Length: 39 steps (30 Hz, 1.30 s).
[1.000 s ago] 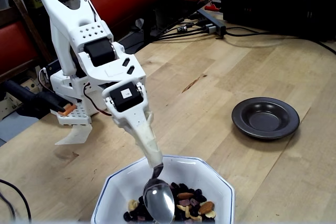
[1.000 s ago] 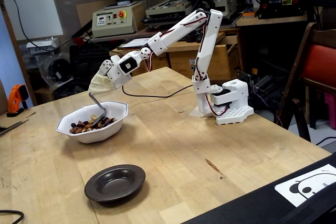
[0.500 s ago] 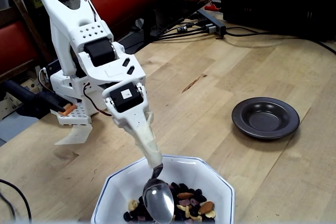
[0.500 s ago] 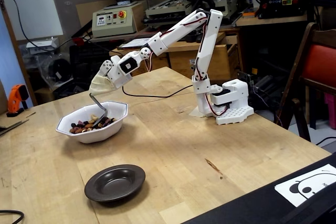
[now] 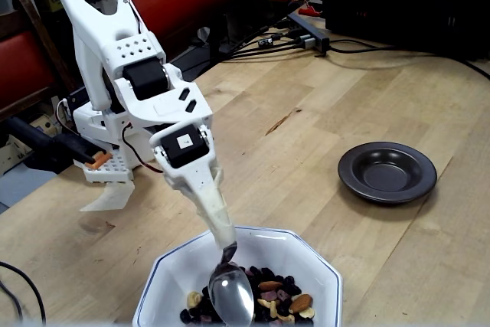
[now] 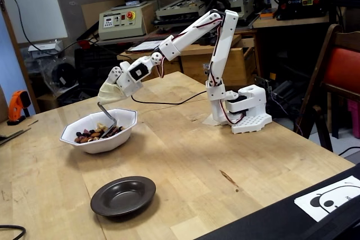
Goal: Use spoon to transfer food from the white bowl to brown plate
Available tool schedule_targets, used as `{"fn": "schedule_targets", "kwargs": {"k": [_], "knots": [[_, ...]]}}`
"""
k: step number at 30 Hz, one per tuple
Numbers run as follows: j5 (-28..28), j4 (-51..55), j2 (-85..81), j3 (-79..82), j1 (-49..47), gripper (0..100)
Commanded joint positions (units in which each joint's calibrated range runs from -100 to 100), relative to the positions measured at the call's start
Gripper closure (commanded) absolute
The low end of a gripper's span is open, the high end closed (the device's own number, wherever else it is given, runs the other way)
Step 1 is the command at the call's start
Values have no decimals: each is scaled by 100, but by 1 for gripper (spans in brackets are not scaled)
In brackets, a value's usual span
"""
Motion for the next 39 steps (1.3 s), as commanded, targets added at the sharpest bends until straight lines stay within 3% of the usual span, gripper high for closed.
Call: {"fn": "schedule_targets", "kwargs": {"k": [1,14,32,39], "knots": [[-10,-429,-128,361,103,95],[10,-2532,-128,1353,103,95],[-10,-2651,-51,1742,74,95],[-10,-2651,-33,1742,-482,95]]}}
